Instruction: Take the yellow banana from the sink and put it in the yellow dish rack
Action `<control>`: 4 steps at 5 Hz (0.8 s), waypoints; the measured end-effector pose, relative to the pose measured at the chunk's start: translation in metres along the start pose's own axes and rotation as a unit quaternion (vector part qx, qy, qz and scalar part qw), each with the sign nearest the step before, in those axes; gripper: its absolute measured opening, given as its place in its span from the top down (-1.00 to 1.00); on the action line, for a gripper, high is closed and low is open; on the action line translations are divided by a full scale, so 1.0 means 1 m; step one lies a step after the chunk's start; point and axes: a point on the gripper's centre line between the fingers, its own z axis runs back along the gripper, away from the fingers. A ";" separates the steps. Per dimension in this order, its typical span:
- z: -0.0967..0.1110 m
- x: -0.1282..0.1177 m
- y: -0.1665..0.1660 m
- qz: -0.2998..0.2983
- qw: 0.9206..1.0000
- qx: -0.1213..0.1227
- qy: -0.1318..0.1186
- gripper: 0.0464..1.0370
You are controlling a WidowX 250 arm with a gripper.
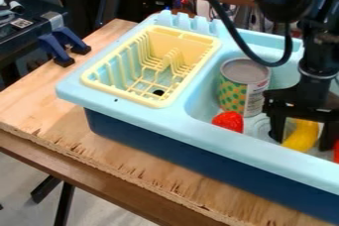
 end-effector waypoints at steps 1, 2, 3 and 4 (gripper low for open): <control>0.000 0.000 -0.005 -0.003 1.000 0.002 0.000 -0.34; 0.001 -0.003 -0.007 0.004 1.000 0.009 0.004 0.02; 0.013 -0.005 0.000 0.005 1.000 0.024 0.005 0.03; 0.065 -0.009 0.007 0.029 0.999 0.025 -0.035 0.03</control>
